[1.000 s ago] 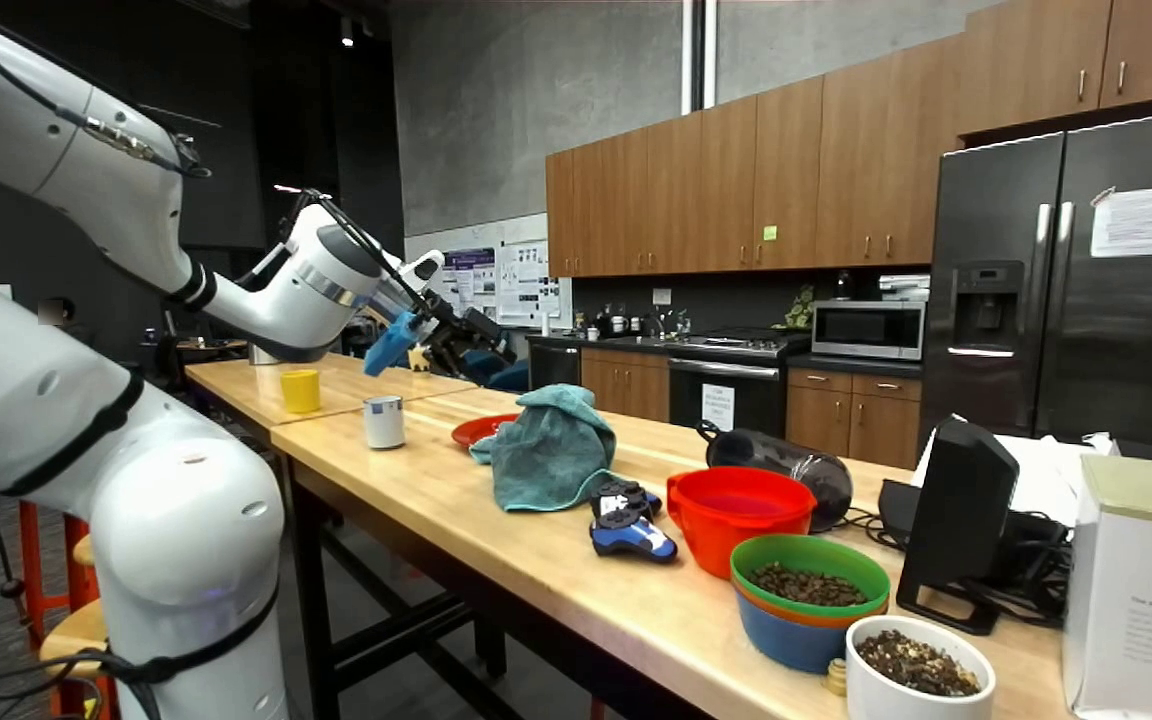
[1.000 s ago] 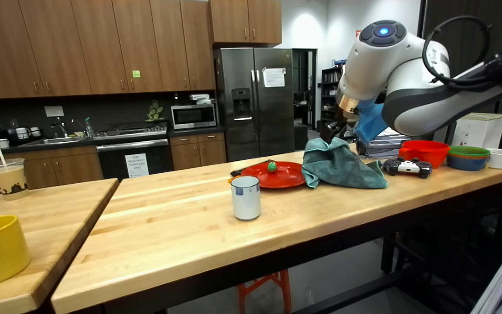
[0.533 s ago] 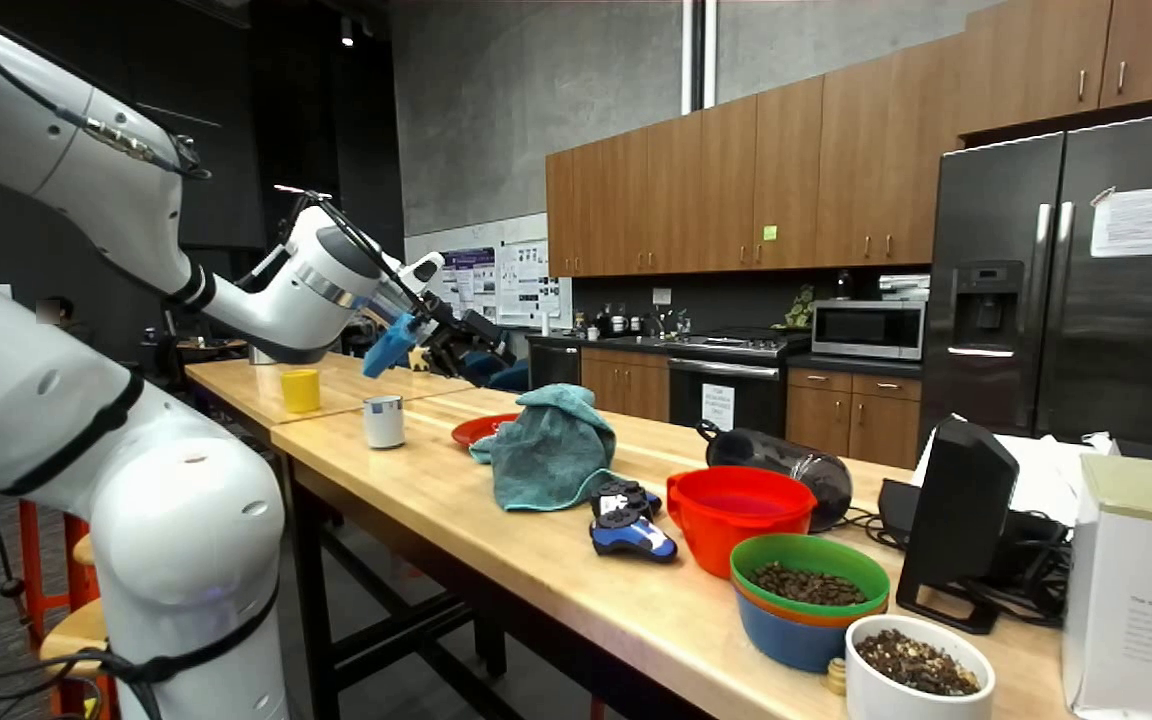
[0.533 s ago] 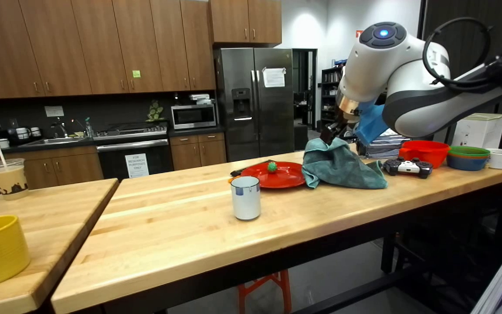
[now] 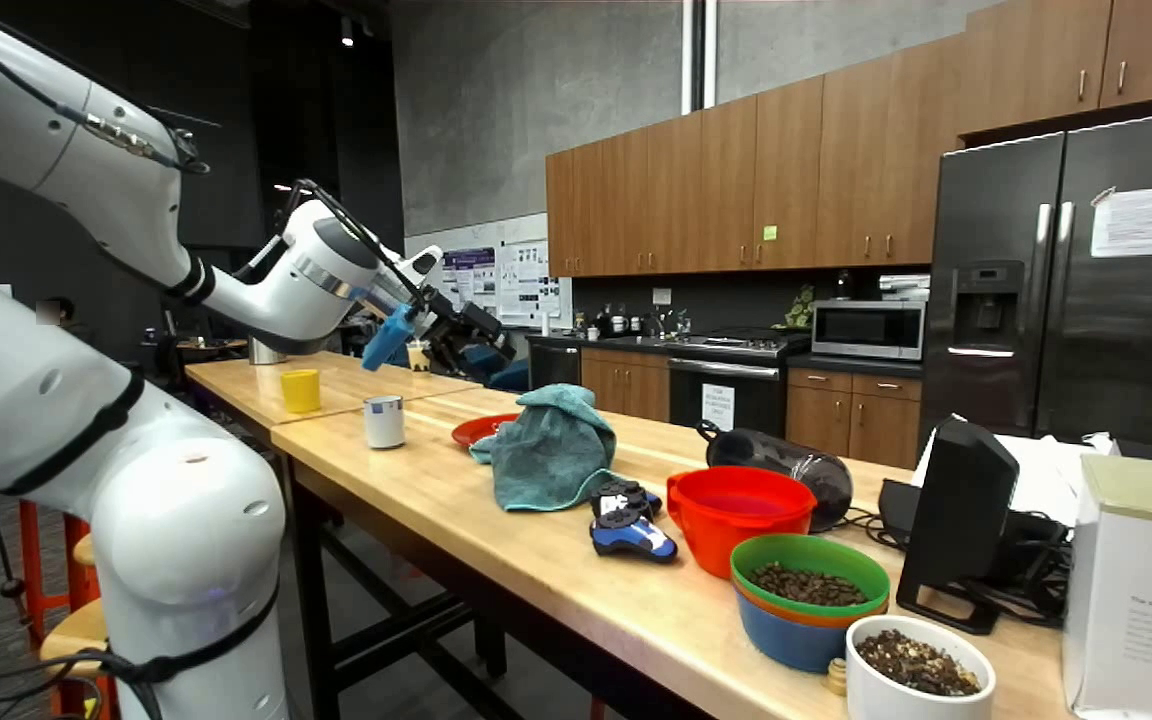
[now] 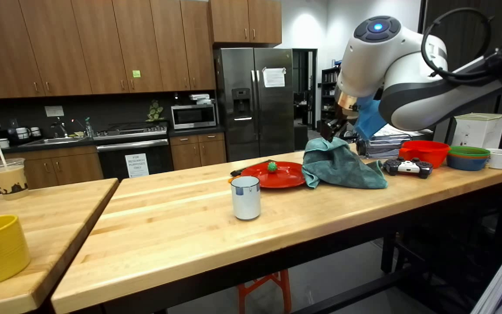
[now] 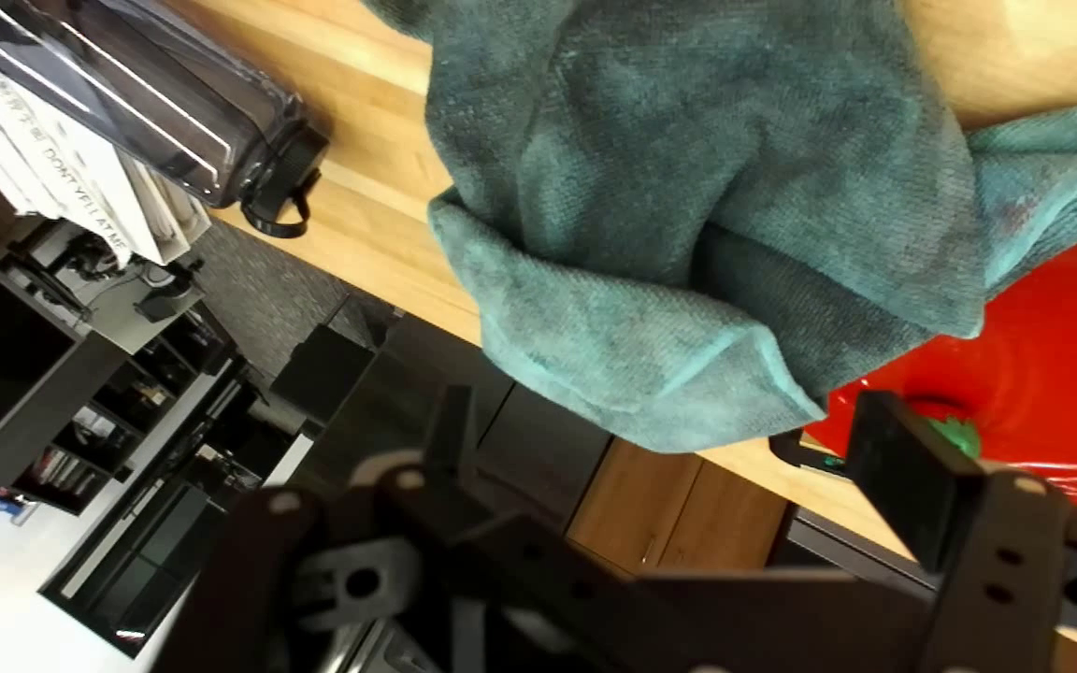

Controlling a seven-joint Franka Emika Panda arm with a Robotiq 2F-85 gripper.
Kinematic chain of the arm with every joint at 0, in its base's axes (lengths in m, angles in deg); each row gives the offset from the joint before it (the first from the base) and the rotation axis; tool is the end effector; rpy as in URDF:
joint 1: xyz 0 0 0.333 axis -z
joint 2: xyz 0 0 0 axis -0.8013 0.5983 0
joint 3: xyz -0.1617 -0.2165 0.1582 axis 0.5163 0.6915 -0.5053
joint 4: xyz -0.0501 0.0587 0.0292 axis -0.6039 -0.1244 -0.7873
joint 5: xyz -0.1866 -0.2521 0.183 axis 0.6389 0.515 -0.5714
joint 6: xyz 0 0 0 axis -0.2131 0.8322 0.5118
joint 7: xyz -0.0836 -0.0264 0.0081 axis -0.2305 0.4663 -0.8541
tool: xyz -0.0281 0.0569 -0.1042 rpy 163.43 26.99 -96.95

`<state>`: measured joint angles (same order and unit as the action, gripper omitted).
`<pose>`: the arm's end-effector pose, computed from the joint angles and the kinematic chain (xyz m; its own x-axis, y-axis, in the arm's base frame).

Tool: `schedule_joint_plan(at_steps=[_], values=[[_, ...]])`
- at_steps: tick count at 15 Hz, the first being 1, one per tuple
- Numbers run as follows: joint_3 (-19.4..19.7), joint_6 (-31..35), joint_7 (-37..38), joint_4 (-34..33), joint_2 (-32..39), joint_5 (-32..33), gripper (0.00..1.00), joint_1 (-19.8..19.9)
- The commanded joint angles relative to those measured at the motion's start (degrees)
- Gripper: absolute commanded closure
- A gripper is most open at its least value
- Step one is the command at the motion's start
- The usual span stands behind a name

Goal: Put the blue towel on the orange plate

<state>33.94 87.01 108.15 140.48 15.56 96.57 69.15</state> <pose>0.3448 0.1056 0.4825 0.7862 0.1069 0.6087 -0.2365 -0.8579 0.4561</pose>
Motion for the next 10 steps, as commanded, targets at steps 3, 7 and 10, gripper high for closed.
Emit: schedule_joint_plan(at_steps=[3,7,10], values=[[1.27,-12.92,-1.74,-14.69,7.05,3.26,0.00,2.49],[1.62,-18.53,1.47,-20.04,11.16,6.60,0.00,0.76],[1.53,-20.99,6.47,-19.43,13.59,8.47,0.00,-1.67]])
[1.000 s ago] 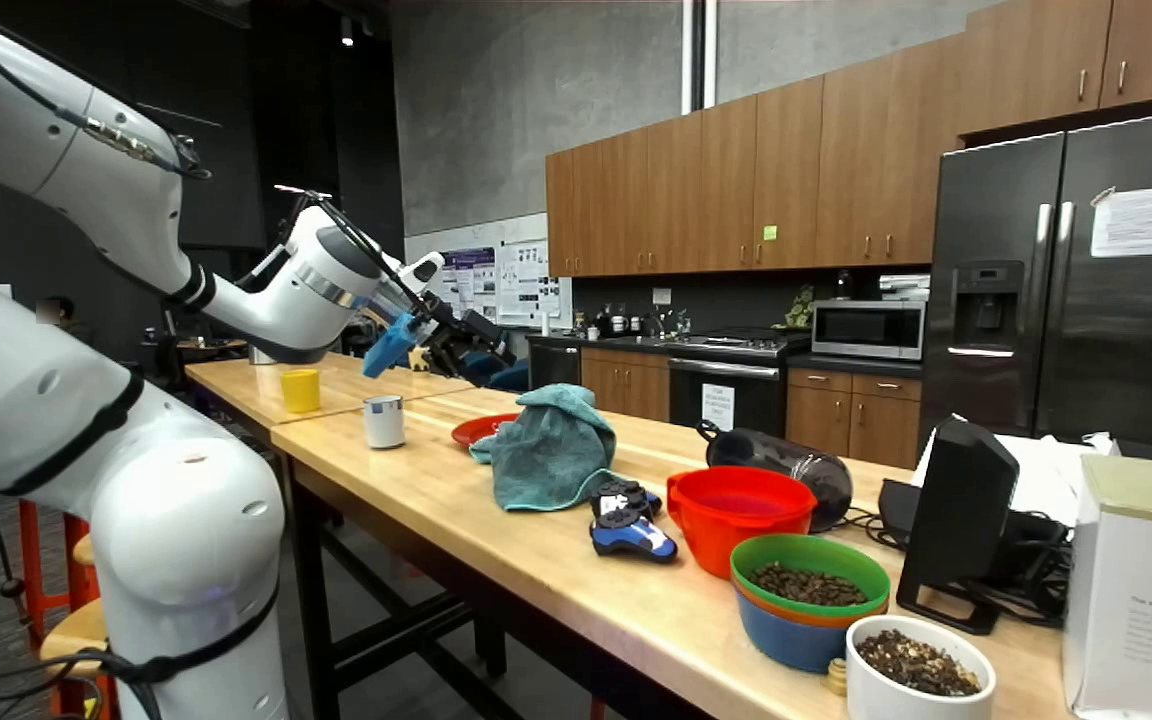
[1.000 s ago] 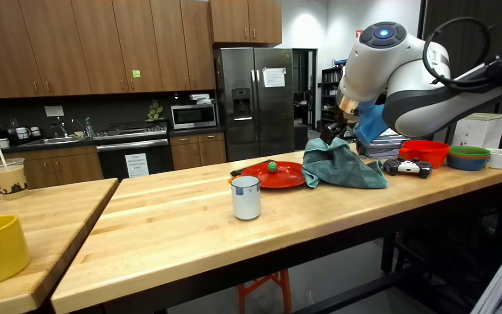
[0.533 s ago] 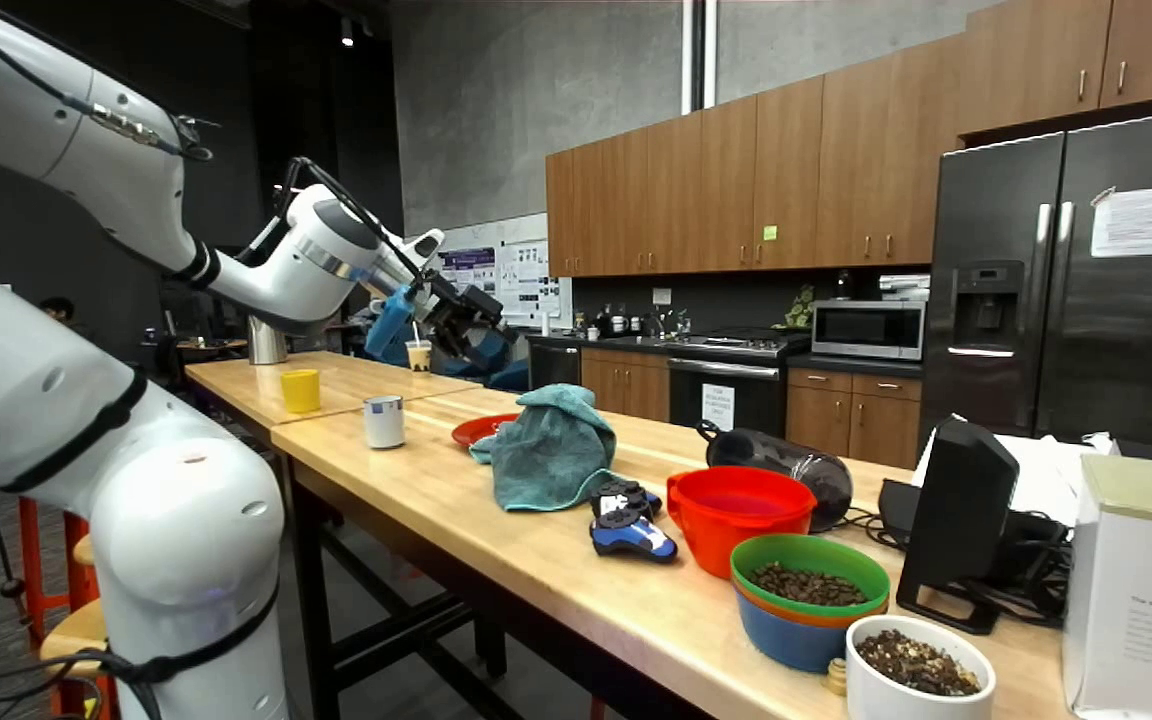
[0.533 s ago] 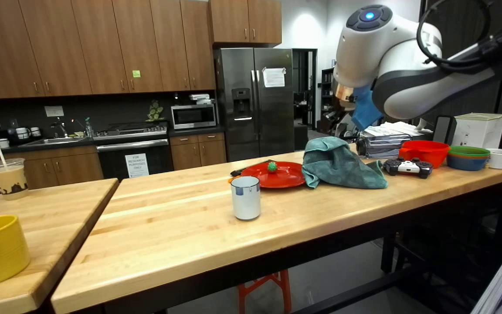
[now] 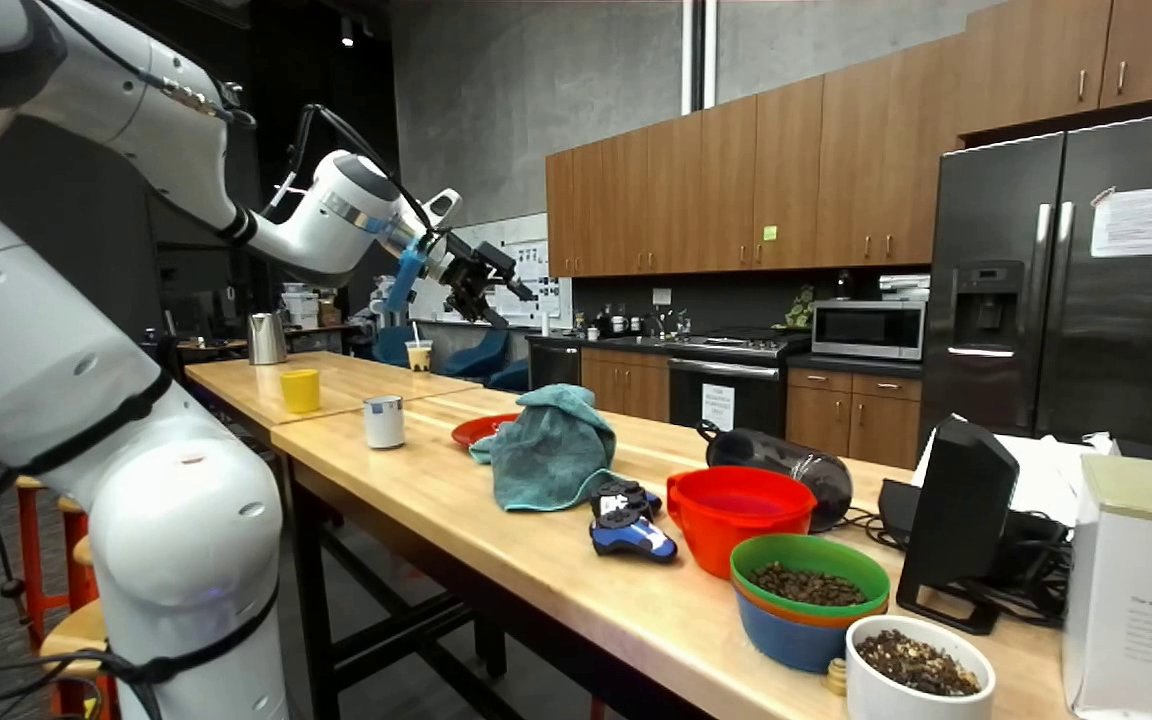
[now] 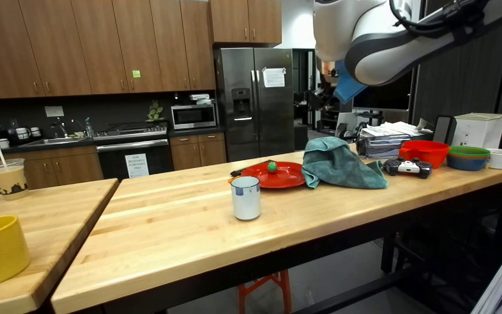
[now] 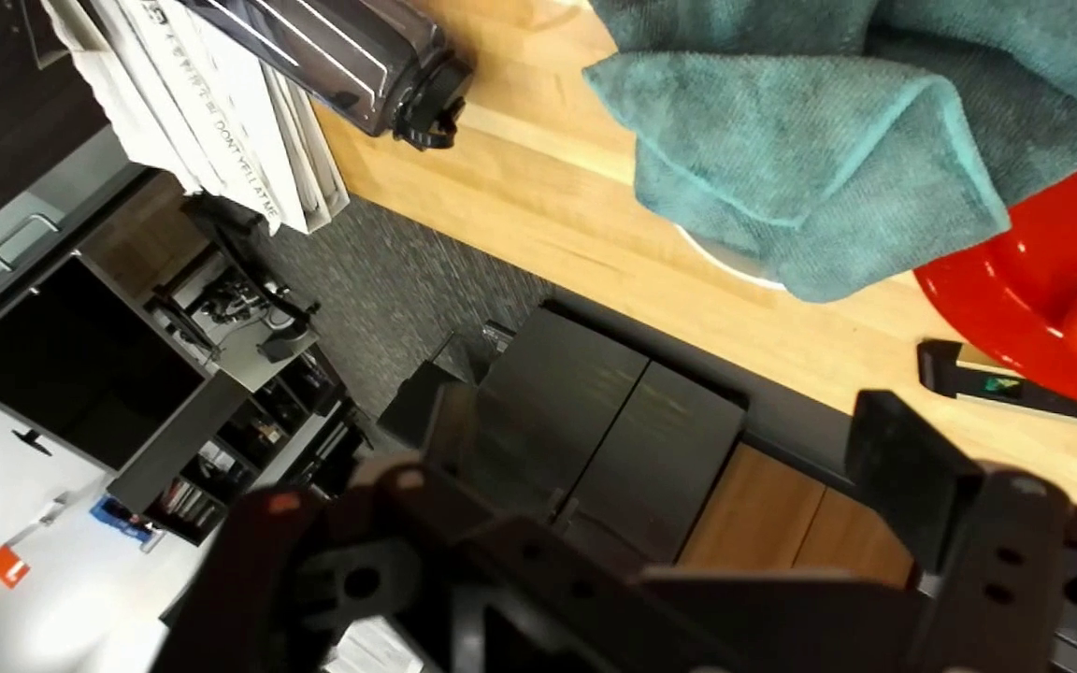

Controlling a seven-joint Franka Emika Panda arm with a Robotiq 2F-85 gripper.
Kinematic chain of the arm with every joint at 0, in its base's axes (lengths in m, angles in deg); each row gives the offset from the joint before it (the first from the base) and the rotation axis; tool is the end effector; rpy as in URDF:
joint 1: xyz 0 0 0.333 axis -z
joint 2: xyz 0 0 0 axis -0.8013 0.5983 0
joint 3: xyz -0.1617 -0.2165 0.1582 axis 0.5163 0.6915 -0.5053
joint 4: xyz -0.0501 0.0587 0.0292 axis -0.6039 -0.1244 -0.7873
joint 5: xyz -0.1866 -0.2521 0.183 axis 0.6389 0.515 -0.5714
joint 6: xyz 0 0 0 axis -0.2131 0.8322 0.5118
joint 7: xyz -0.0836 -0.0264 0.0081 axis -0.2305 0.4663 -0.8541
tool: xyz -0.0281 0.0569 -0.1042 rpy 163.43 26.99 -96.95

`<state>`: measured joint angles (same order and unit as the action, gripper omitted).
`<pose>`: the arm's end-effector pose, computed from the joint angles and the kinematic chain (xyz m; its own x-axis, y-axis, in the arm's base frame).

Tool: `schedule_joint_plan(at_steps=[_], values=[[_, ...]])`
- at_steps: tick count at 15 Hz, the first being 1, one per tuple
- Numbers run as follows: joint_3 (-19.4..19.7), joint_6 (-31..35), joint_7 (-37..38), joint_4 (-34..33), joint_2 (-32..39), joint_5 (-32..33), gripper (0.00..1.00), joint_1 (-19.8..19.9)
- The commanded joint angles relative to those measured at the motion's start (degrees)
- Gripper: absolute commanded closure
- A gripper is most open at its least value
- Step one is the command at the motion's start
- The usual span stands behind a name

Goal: Put the blue towel on the orange plate

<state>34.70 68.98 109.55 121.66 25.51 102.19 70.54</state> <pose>0.3913 0.1013 0.5583 0.8150 0.0241 0.5790 -0.3419 -0.7867 0.5140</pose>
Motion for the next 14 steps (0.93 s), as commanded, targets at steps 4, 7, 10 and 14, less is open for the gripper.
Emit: schedule_joint_plan(at_steps=[4,7,10,14], values=[[1.98,-3.76,12.29,1.78,6.95,7.66,0.00,-7.95],[3.86,-3.61,17.09,2.97,8.97,12.05,0.00,-11.40],[6.43,-4.30,19.55,3.37,10.50,15.20,0.00,-14.65],[9.47,-6.09,19.96,4.76,11.55,18.13,0.00,-18.00]])
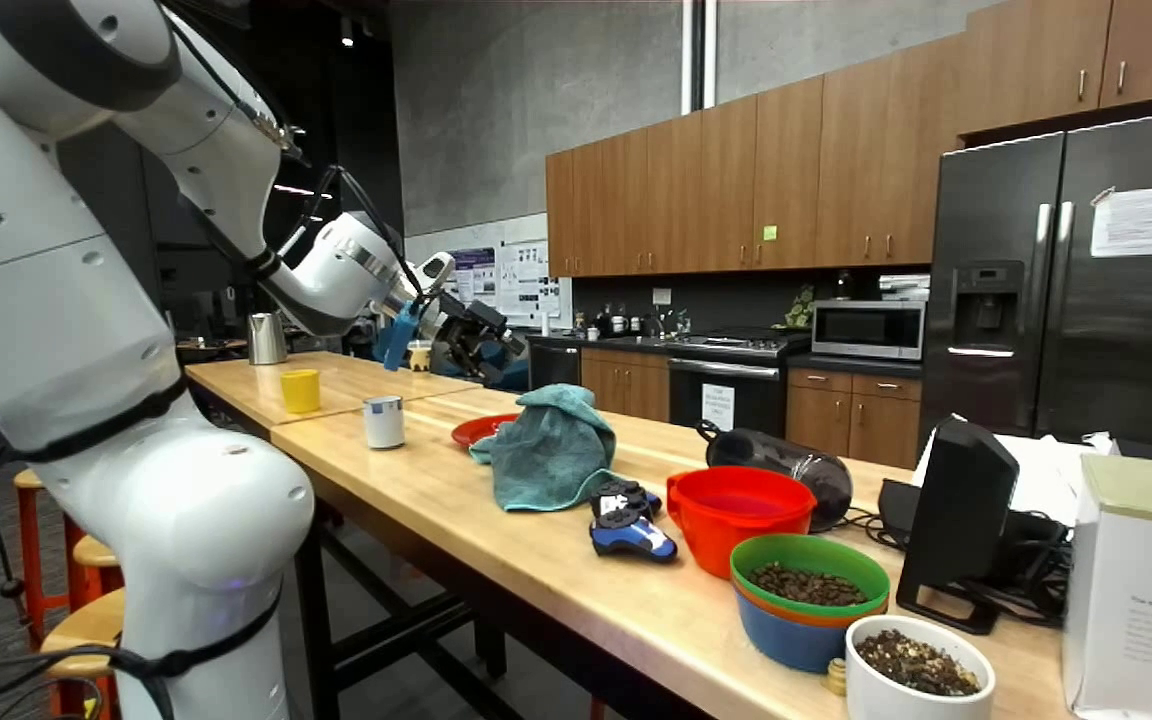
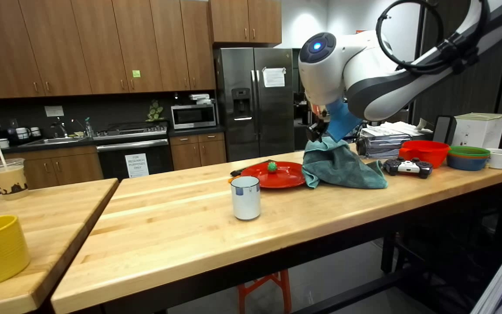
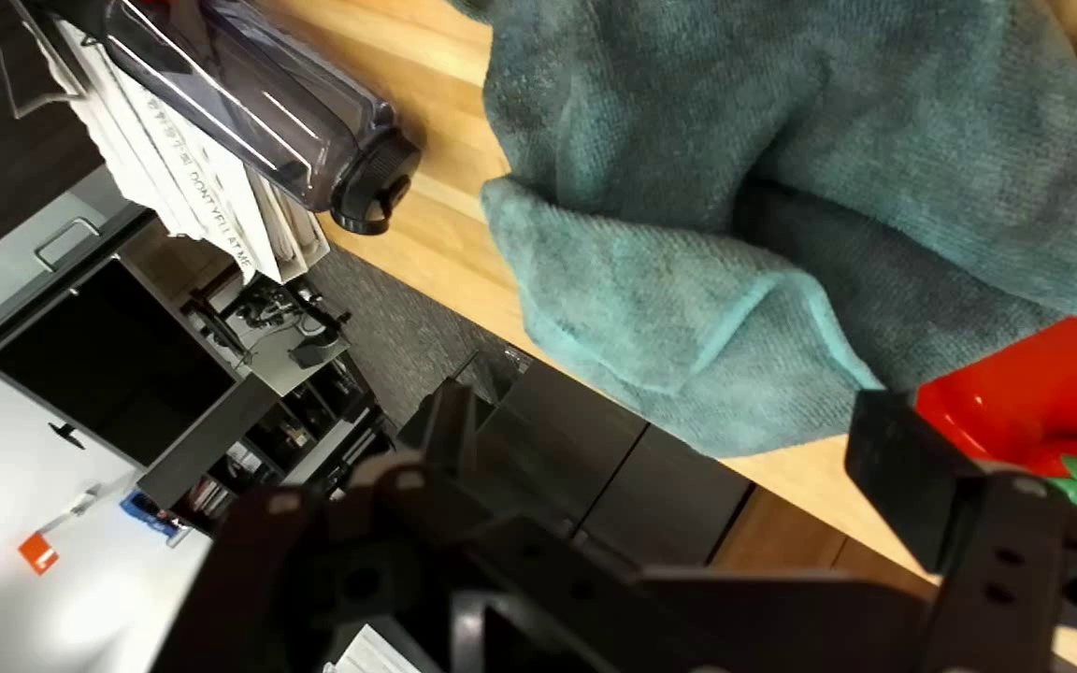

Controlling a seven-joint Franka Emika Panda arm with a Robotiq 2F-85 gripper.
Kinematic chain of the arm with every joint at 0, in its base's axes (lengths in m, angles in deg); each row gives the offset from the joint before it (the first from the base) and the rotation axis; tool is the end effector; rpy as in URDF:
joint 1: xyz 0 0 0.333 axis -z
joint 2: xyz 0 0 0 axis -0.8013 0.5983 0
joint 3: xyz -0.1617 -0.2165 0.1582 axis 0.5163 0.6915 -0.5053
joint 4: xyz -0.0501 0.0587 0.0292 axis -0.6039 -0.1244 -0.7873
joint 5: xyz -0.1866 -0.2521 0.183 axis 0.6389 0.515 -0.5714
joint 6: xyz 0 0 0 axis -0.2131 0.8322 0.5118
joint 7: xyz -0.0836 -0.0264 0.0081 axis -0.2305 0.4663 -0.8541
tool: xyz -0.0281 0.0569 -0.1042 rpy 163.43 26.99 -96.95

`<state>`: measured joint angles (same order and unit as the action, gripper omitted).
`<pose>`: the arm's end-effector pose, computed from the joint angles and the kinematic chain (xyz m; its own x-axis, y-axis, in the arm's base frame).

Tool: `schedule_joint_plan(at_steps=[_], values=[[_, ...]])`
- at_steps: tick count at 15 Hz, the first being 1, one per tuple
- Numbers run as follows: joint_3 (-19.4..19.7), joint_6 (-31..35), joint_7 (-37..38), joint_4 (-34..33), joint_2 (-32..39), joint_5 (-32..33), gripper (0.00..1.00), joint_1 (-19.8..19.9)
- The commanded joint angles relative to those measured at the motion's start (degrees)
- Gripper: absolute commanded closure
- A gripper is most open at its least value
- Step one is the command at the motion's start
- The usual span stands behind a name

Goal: Put the blue towel on the orange plate

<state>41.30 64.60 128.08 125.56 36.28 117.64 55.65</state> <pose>0.4004 0.1209 0.4751 0.8297 0.0394 0.5568 -0.3480 -0.7434 0.5712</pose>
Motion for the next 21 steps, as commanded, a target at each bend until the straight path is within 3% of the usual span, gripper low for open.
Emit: schedule_joint_plan(at_steps=[1,12,21], values=[[3.50,-2.11,1.58,1.31,0.94,3.38,0.00,-3.68],[8.65,-2.83,6.16,3.32,2.19,11.15,0.00,-6.86],[9.76,-2.79,6.14,2.15,1.68,9.99,0.00,-8.77]])
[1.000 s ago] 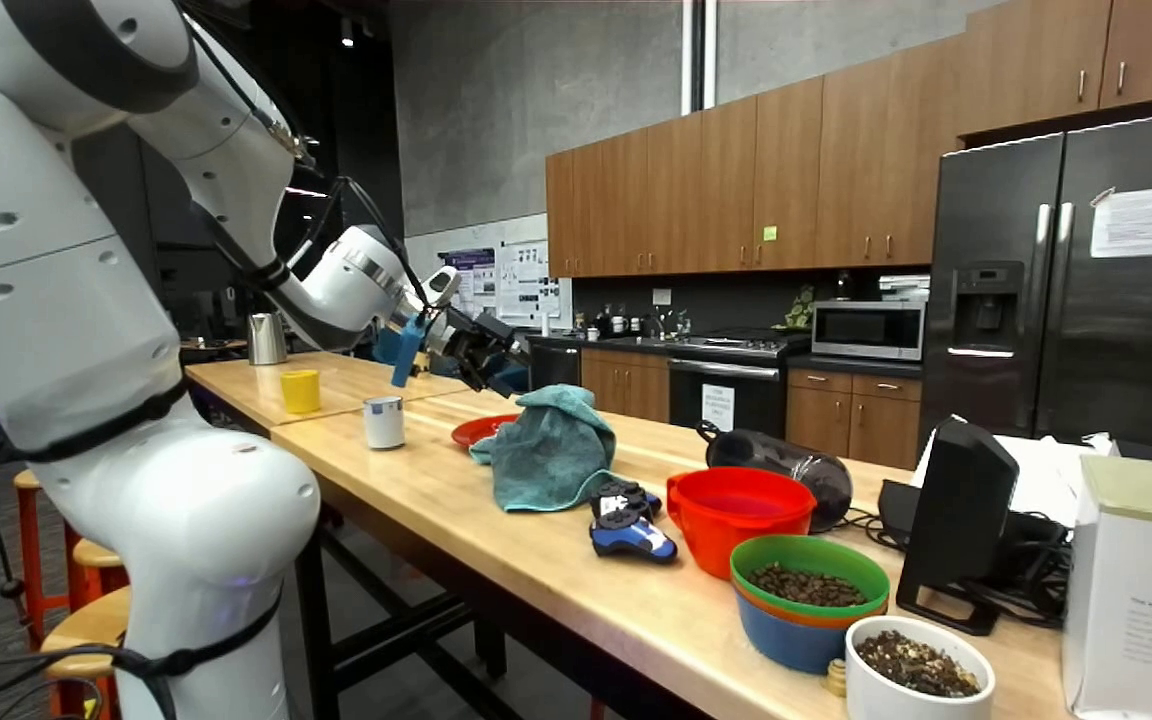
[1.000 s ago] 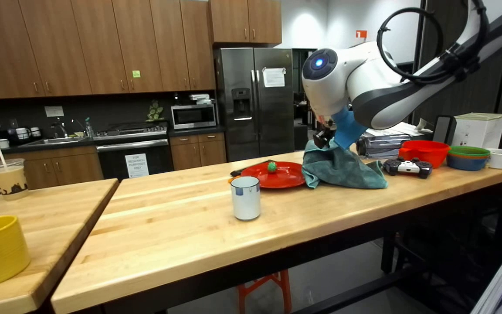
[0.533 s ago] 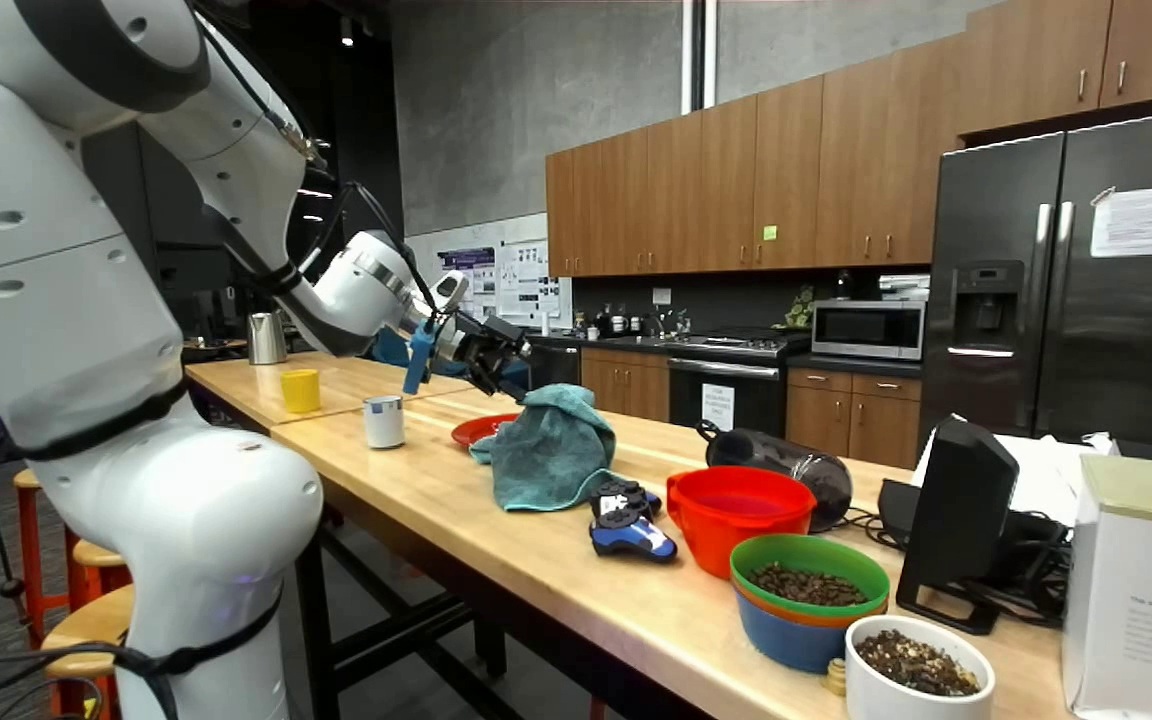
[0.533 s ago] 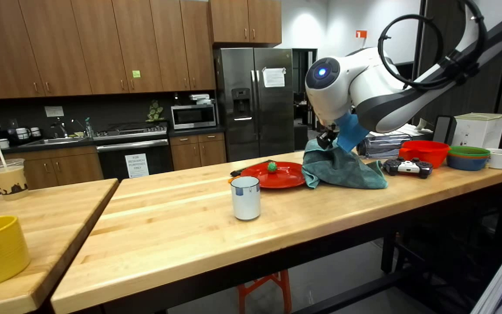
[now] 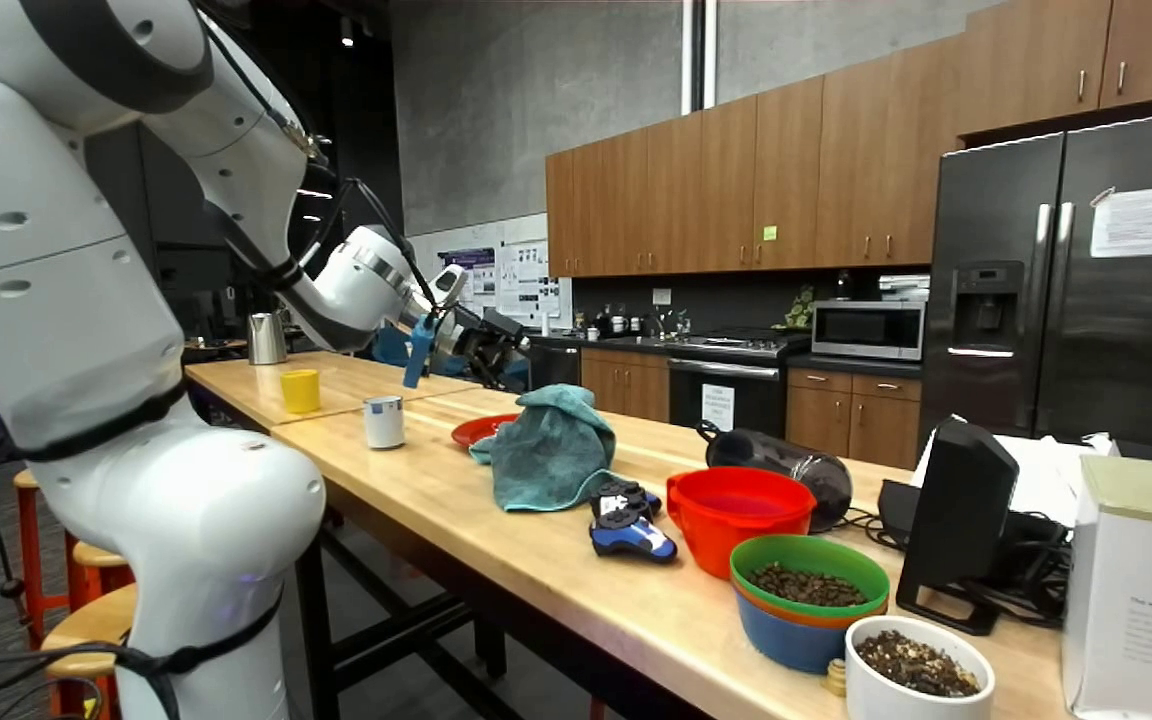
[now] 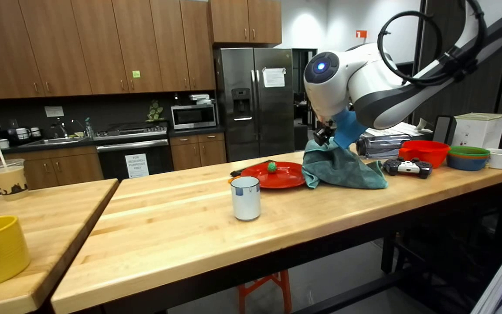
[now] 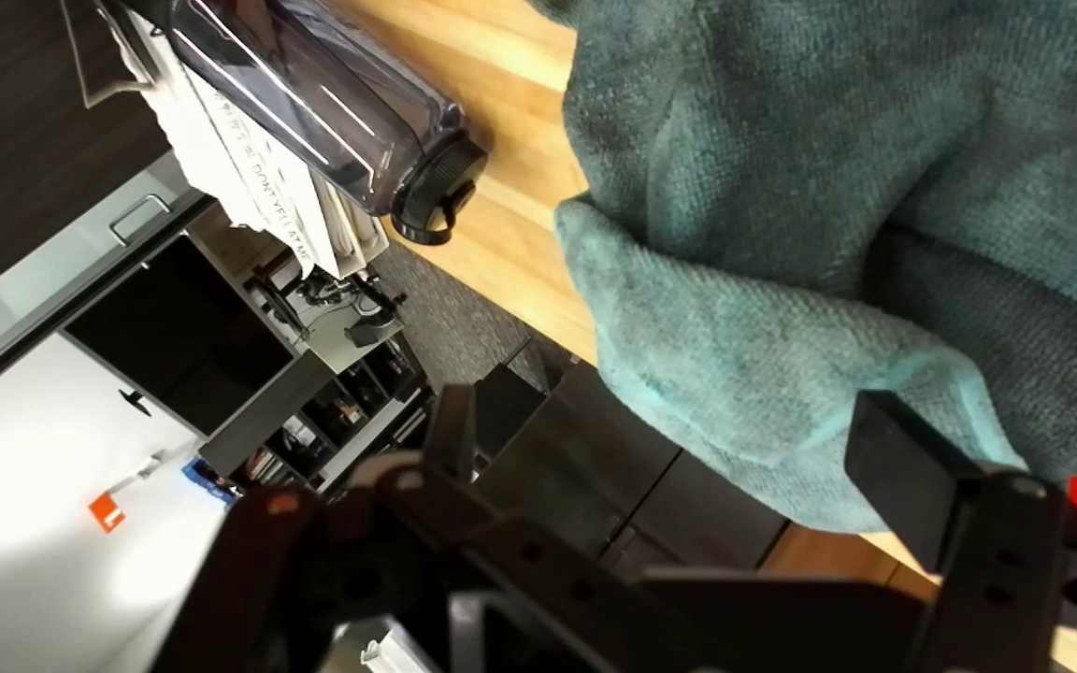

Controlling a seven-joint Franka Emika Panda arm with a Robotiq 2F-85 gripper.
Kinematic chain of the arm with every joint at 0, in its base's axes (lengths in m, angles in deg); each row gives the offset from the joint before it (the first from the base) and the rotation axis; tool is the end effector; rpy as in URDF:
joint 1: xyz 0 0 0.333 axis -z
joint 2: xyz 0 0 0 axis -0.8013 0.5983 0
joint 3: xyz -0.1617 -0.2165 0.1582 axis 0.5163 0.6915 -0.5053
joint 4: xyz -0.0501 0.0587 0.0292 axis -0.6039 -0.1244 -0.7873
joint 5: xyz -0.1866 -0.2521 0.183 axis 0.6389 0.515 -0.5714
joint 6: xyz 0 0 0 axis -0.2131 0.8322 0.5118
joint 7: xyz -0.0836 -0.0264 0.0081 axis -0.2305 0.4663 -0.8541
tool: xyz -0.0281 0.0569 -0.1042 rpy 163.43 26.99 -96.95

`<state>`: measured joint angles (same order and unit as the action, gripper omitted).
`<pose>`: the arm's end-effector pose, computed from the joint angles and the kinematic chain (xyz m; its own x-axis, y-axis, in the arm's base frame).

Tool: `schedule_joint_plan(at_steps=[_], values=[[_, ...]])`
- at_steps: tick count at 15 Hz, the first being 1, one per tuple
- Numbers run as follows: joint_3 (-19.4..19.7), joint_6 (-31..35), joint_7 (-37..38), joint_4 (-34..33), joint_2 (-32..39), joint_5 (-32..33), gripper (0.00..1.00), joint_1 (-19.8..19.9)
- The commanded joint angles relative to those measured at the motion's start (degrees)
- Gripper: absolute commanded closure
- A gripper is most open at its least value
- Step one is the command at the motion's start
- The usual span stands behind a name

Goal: Put the blue towel on the orange plate

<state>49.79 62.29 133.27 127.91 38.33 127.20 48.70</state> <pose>0.4041 0.0930 0.4558 0.8223 0.0642 0.5654 -0.3756 -0.6852 0.6241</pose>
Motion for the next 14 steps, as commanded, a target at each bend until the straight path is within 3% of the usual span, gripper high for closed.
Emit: schedule_joint_plan(at_steps=[1,14], values=[[1.14,-0.39,1.35,-0.18,-0.30,0.58,0.00,-2.07],[1.06,-0.23,9.58,2.49,4.65,9.59,0.00,-3.91]])
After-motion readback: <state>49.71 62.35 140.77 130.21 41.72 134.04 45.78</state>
